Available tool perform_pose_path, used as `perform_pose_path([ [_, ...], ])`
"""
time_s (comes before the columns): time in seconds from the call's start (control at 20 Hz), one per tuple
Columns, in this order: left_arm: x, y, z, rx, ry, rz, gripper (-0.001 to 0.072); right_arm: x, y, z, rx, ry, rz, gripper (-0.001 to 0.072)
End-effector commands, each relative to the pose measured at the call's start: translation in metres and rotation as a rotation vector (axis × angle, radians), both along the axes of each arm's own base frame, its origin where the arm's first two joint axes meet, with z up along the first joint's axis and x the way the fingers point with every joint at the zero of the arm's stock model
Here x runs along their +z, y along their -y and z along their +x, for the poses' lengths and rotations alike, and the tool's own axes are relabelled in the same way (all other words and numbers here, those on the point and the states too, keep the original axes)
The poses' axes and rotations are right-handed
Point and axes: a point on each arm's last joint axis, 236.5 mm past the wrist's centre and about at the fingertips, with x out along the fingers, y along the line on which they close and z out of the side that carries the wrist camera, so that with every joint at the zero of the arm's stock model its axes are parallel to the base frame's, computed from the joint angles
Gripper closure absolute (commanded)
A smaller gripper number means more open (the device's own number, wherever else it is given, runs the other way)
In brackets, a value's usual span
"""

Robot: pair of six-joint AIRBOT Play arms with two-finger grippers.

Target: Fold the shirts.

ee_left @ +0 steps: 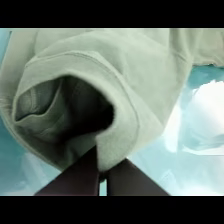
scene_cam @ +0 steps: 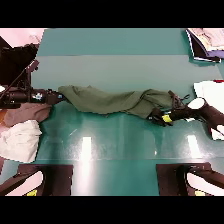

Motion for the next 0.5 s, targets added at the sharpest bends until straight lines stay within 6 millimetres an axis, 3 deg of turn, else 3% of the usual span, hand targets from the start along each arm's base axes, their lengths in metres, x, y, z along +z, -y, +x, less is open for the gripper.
perform_pose_path([
  [0.0, 0.002, 0.003, -0.005, -0.015, -0.024, -0.016, 0.0681, -0.003, -0.008, 0.022, 0.01, 0.044, -0.019, 0.0396],
  [0.15, 0.002, 0.006, -0.01, -0.03, -0.039, -0.024, 0.0681, 0.004, -0.007, 0.031, 0.042, 0.085, -0.034, 0.068],
  [0.25, 0.005, 0.006, -0.01, 0.001, -0.073, -0.046, 0.0681, 0.017, -0.008, 0.038, 0.057, 0.131, -0.033, 0.0695],
  [0.35, 0.025, 0.004, 0.001, 0.068, -0.099, -0.083, 0.0681, 0.056, -0.008, 0.057, 0.052, 0.241, -0.026, 0.0696],
  [0.45, 0.073, 0.003, 0.017, 0.127, -0.079, -0.128, 0.0681, 0.129, 0.0, 0.083, 0.03, 0.427, -0.02, 0.0696],
])
